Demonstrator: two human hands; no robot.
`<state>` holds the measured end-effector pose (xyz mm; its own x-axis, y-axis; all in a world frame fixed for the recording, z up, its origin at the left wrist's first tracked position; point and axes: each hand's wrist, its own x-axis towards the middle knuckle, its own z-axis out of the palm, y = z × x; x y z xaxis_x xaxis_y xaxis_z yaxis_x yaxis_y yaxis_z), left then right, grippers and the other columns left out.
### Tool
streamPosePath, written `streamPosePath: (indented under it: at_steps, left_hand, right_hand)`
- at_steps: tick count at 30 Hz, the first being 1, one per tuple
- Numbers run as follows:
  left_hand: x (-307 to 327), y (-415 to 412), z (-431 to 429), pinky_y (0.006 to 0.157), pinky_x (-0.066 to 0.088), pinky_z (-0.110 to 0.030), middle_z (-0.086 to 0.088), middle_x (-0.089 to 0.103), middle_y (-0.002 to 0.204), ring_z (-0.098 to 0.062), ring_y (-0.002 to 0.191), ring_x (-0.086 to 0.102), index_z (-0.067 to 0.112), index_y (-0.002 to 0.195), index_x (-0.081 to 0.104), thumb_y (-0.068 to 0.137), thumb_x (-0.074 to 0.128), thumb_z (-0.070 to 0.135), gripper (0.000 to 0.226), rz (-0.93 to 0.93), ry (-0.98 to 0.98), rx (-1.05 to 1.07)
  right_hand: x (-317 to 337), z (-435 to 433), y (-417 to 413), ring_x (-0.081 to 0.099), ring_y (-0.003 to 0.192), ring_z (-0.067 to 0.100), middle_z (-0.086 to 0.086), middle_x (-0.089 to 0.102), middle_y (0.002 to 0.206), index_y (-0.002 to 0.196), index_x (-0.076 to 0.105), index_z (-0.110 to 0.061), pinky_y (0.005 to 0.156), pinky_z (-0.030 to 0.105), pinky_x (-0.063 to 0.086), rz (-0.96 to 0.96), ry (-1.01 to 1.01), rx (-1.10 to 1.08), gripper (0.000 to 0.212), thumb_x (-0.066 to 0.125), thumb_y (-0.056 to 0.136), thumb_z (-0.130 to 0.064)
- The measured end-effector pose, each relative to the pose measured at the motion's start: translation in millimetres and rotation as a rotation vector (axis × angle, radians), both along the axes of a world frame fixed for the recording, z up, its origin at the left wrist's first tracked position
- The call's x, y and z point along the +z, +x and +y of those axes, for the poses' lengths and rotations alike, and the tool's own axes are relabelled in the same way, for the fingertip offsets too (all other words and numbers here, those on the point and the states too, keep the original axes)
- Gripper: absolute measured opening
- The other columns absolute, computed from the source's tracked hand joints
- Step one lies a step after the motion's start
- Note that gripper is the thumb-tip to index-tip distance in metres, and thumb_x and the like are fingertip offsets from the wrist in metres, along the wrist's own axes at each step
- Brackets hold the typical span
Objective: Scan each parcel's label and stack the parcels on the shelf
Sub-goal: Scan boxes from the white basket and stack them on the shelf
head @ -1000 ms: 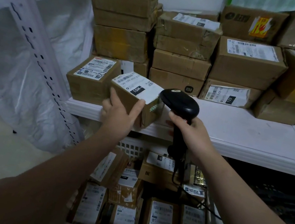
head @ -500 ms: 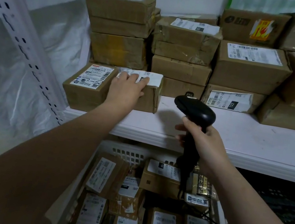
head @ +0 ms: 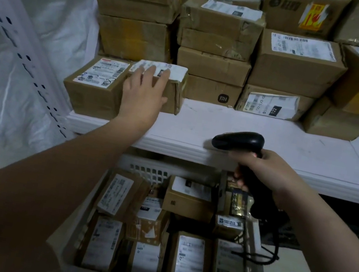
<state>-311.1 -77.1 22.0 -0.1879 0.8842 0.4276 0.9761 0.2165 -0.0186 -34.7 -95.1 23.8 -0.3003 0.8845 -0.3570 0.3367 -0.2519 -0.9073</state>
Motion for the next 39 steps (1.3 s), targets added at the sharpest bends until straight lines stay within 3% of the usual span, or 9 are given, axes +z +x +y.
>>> streamPosePath:
  at_steps: [8, 13, 19, 22, 25, 30, 32, 35, 39]
  left_hand:
    - [-81.2, 77.9, -87.4, 0.094, 0.038, -0.046, -0.012, 0.056, 0.125, -0.036, 0.116, 0.049, 0.013, 0.123, 0.060, 0.090, 0.058, 0.035, 0.040, -0.265, -0.034, -0.311]
    - [-130.4, 98.9, -107.7, 0.104, 0.030, -0.035, -0.005, 0.044, 0.139, -0.023, 0.128, 0.038, 0.017, 0.137, 0.047, 0.096, 0.050, 0.039, 0.046, -0.354, -0.346, -0.280]
    - [-152.9, 158.7, -86.9, 0.110, 0.029, -0.037, -0.010, 0.024, 0.154, -0.026, 0.138, 0.032, 0.017, 0.149, 0.026, 0.095, 0.049, 0.048, 0.067, -1.062, -0.563, -0.156]
    - [-159.8, 189.5, -63.7, 0.114, 0.022, -0.039, -0.007, 0.014, 0.159, -0.025, 0.145, 0.019, 0.020, 0.153, 0.012, 0.096, 0.051, 0.045, 0.074, -1.246, -0.599, -0.109]
    - [-175.4, 202.4, -49.3, 0.114, 0.030, -0.041, -0.007, 0.030, 0.154, -0.025, 0.140, 0.032, 0.020, 0.153, 0.018, 0.099, 0.050, 0.022, 0.062, -1.362, -0.528, -0.058]
    - [-190.3, 197.5, -62.0, 0.082, 0.051, -0.035, -0.007, 0.067, 0.107, -0.024, 0.095, 0.063, 0.017, 0.115, 0.060, 0.094, 0.056, 0.021, 0.022, -1.521, -0.349, 0.101]
    - [-189.0, 192.9, -77.1, 0.068, 0.044, -0.025, -0.002, 0.065, 0.101, -0.016, 0.089, 0.061, 0.015, 0.111, 0.055, 0.087, 0.067, 0.030, 0.031, -1.570, -0.324, 0.159]
    - [-187.9, 184.5, -99.8, 0.070, 0.043, -0.022, 0.001, 0.059, 0.111, -0.011, 0.096, 0.058, 0.014, 0.122, 0.037, 0.075, 0.078, 0.040, 0.068, -1.573, -0.429, 0.171]
    - [-173.3, 162.4, -125.7, 0.062, 0.042, -0.020, -0.002, 0.063, 0.099, -0.010, 0.087, 0.060, 0.008, 0.114, 0.051, 0.082, 0.069, 0.034, 0.046, -1.467, -0.542, 0.183]
  right_hand:
    - [-19.7, -32.5, 55.1, 0.056, 0.051, 0.021, 0.010, 0.059, 0.060, 0.088, 0.062, -0.006, 0.052, 0.029, 0.047, -0.158, 0.021, 0.030, 0.017, 0.068, 0.089, -0.022]
    - [-61.1, -53.5, 82.1, 0.059, 0.057, 0.026, 0.012, 0.061, 0.064, 0.084, 0.063, -0.010, 0.061, 0.040, 0.052, -0.282, 0.005, 0.026, 0.018, 0.073, 0.085, -0.025]
    - [-120.2, -52.6, 103.1, 0.056, 0.069, 0.022, 0.005, 0.058, 0.071, 0.071, 0.056, -0.016, 0.063, 0.031, 0.046, -0.286, -0.002, -0.124, 0.019, 0.070, 0.081, -0.008]
    - [-136.6, -46.0, 109.6, 0.049, 0.059, 0.011, -0.006, 0.052, 0.058, 0.068, 0.053, -0.019, 0.057, 0.022, 0.039, -0.208, -0.041, -0.136, 0.028, 0.064, 0.082, 0.002]
    - [-146.4, -35.0, 102.5, 0.051, 0.051, 0.009, -0.012, 0.052, 0.045, 0.071, 0.054, -0.016, 0.050, 0.020, 0.040, -0.114, -0.098, -0.156, 0.027, 0.059, 0.084, 0.007]
    - [-153.3, -36.2, 85.6, 0.052, 0.047, -0.001, -0.012, 0.055, 0.048, 0.074, 0.057, -0.012, 0.048, 0.013, 0.042, -0.032, -0.095, -0.079, 0.027, 0.056, 0.082, 0.014]
    - [-150.8, -44.0, 83.1, 0.057, 0.054, -0.003, -0.011, 0.060, 0.056, 0.081, 0.062, -0.011, 0.054, 0.014, 0.044, 0.001, -0.070, -0.013, 0.028, 0.056, 0.080, 0.017]
    - [-144.4, -55.7, 78.8, 0.057, 0.055, -0.001, -0.012, 0.061, 0.057, 0.081, 0.061, -0.013, 0.055, 0.015, 0.045, -0.007, -0.058, 0.081, 0.031, 0.058, 0.077, 0.018]
    - [-125.1, -70.1, 65.6, 0.055, 0.057, 0.006, -0.004, 0.059, 0.060, 0.083, 0.063, -0.008, 0.058, 0.020, 0.045, -0.060, -0.018, 0.249, 0.025, 0.059, 0.078, 0.016]
